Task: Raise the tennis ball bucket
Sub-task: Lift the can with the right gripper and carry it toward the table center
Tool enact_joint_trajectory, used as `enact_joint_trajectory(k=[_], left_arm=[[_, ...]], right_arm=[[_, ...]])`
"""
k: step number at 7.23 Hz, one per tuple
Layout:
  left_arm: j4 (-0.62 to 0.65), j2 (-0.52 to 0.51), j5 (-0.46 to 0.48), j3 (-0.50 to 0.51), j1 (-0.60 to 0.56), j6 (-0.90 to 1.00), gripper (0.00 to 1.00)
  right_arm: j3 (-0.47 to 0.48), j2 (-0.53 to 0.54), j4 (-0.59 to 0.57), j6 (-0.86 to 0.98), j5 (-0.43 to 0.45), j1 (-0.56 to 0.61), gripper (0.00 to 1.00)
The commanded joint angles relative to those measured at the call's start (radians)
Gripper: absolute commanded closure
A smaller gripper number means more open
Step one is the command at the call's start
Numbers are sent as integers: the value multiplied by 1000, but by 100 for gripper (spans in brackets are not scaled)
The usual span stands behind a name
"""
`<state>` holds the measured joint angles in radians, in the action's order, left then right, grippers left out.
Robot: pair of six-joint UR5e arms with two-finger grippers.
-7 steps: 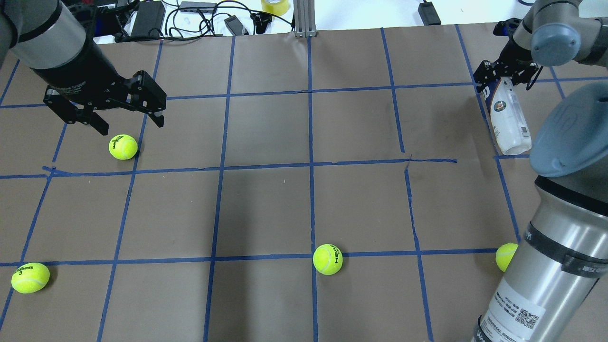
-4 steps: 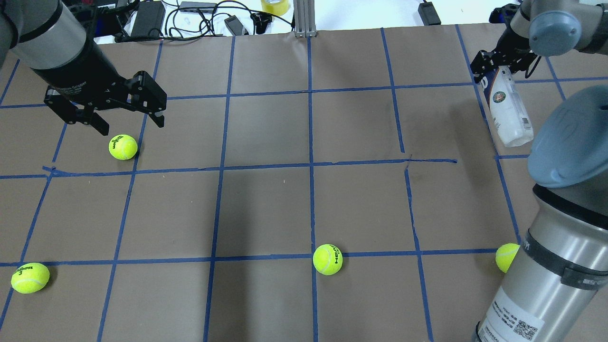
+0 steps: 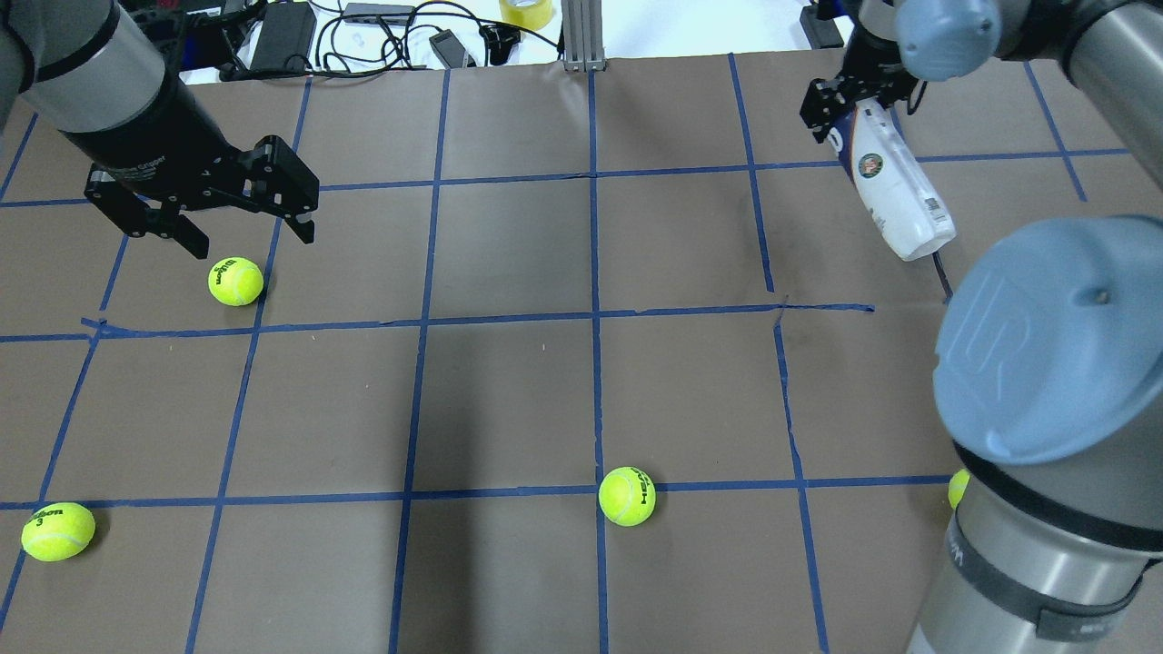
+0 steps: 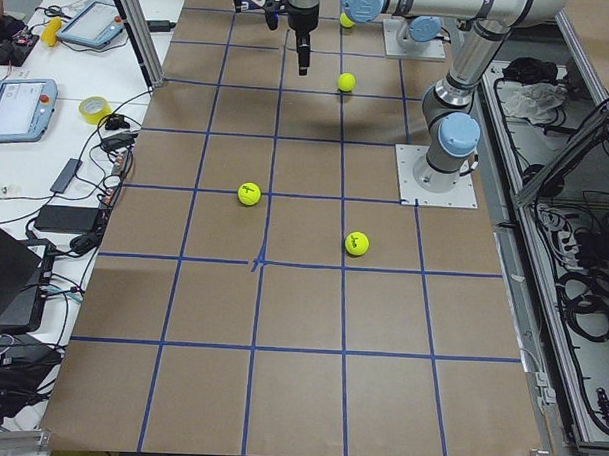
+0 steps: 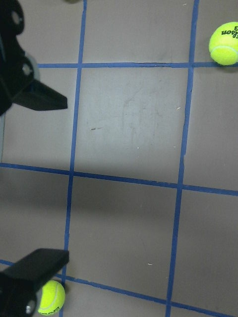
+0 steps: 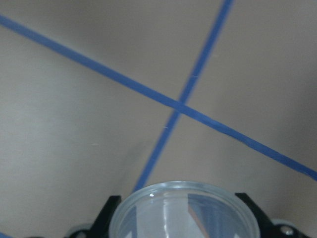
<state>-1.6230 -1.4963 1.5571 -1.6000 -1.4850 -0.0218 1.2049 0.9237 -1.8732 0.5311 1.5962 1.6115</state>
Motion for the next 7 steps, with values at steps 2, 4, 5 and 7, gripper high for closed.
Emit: enact_joint_trajectory(k=[2,4,5,7], left_arm=[[12,2,-6,11,9,3,0],[17,2,-6,21,41,17,0],[18,4,-2,25,48,66,0],[17,5,-8,32,71,75,0]], right_arm=[[16,-26,-137,282,-74,296,74],[9,-118,-254,380,-252,321,77],[-4,-129,-254,383,-269,371,77],[-5,-126,-260,388,-246,412,71]])
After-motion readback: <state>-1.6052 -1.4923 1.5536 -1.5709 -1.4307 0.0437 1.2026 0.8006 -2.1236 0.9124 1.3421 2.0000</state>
